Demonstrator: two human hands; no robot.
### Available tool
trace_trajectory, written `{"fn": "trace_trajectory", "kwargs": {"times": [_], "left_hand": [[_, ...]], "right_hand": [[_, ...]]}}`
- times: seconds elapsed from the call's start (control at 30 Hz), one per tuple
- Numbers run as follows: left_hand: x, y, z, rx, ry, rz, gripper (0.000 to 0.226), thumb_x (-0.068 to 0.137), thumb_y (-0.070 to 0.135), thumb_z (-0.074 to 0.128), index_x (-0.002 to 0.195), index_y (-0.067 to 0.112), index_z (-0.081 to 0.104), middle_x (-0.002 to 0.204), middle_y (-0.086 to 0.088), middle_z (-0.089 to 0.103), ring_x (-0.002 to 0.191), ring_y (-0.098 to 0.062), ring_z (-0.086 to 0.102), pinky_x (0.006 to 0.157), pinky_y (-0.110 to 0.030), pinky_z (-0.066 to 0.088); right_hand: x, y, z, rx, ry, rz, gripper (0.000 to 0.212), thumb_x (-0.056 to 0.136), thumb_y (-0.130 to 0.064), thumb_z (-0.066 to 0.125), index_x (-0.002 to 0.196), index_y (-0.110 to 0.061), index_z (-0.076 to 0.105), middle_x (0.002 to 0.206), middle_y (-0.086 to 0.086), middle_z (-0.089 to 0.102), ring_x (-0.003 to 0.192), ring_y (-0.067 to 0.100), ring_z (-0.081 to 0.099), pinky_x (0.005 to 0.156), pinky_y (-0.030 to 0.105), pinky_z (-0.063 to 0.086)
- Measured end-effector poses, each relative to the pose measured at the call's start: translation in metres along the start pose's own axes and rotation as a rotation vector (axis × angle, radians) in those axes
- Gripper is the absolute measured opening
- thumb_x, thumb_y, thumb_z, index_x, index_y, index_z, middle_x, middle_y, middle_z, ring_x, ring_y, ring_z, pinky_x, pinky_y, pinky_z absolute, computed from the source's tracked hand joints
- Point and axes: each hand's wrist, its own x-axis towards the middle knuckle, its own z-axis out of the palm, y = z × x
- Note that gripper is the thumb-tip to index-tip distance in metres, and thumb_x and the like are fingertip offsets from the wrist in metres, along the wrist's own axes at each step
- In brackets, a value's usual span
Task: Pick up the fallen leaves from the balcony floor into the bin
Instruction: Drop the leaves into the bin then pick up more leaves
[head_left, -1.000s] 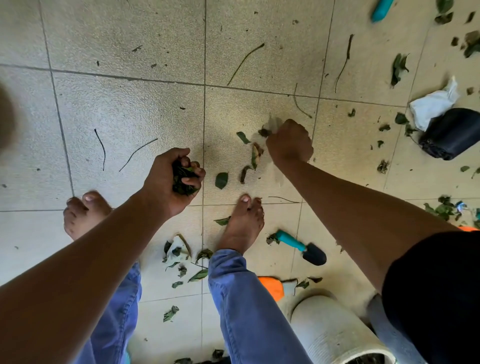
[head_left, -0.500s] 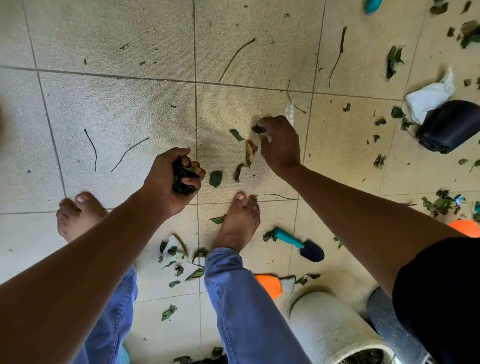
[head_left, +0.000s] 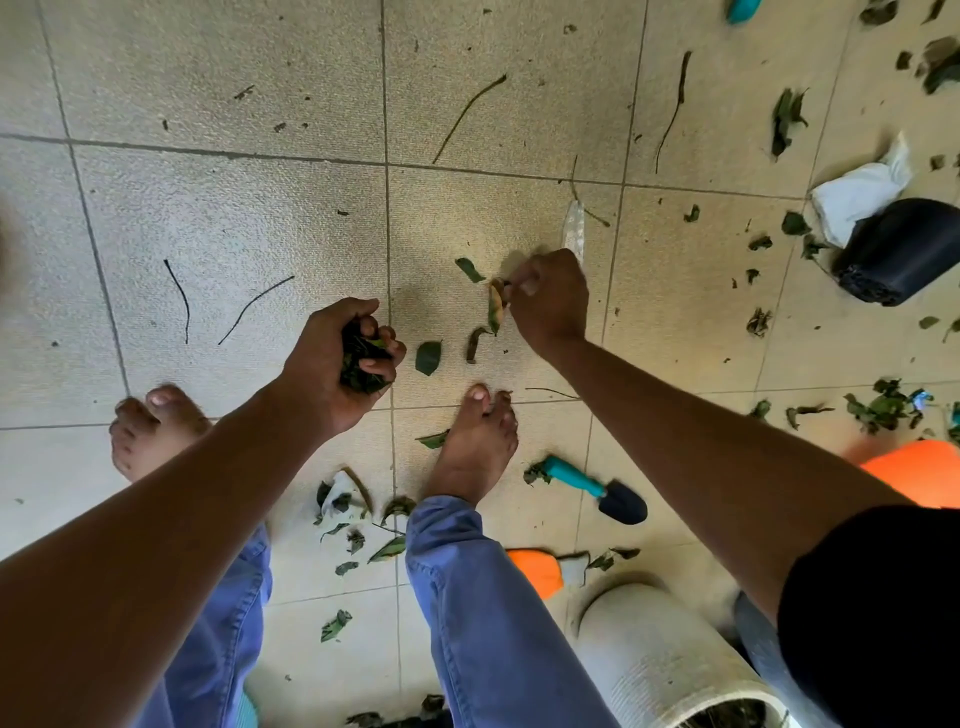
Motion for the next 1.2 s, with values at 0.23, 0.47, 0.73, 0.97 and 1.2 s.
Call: {"fn": "trace_trajectory", "kwargs": {"times": [0.23,0.47,0.73,0.97,1.2], "left_hand": [[0.0,-0.001,-0.003,0.001,0.006,0.002,0.038,0.096,0.023,0.057,0.06,0.015,0.046,0.067,0.0,0.045,0.064,-0.012,0.049,0.038,-0.014,0.031],[-0.005,-0.003,-0.012,-0.003,0.018,0.003,0.04,0.096,0.022,0.056,0.058,0.014,0.045,0.067,0.0,0.045,0.064,-0.012,0.048,0.037,-0.013,0.03],[-0.005,0.001,-0.013,0.01,0.015,0.02,0.04,0.096,0.022,0.055,0.058,0.014,0.046,0.068,-0.001,0.044,0.063,-0.012,0.048,0.037,-0.013,0.029],[-0.011,0.011,-0.022,0.018,0.032,0.025,0.04,0.095,0.021,0.055,0.057,0.014,0.046,0.068,0.0,0.044,0.064,-0.012,0.047,0.037,-0.013,0.028],[-0.015,0.014,-0.03,-0.005,0.046,0.022,0.039,0.095,0.022,0.056,0.058,0.014,0.046,0.07,0.001,0.044,0.064,-0.011,0.048,0.037,-0.013,0.028]], "right_hand": [[-0.031,0.002,0.027,-0.122,-0.075,-0.256,0.021,0.066,0.016,0.063,0.078,-0.002,0.068,0.102,0.018,0.055,0.083,0.038,0.059,0.072,0.037,0.052],[-0.015,-0.008,0.013,-0.102,-0.058,-0.159,0.015,0.08,-0.002,0.061,0.088,-0.011,0.052,0.077,0.009,0.062,0.072,0.032,0.061,0.054,0.035,0.041],[-0.007,-0.029,0.022,0.016,-0.157,-0.13,0.047,0.082,-0.011,0.068,0.127,-0.022,0.062,0.1,0.005,0.072,0.094,0.027,0.066,0.08,0.038,0.054],[-0.005,-0.035,0.034,-0.213,-0.129,-0.23,0.016,0.081,0.004,0.056,0.085,-0.006,0.068,0.091,0.013,0.066,0.086,0.032,0.063,0.065,0.028,0.035],[-0.005,-0.033,0.024,-0.132,-0.123,-0.146,0.005,0.082,-0.007,0.068,0.084,-0.009,0.072,0.099,0.013,0.064,0.092,0.028,0.061,0.071,0.029,0.043]]}}
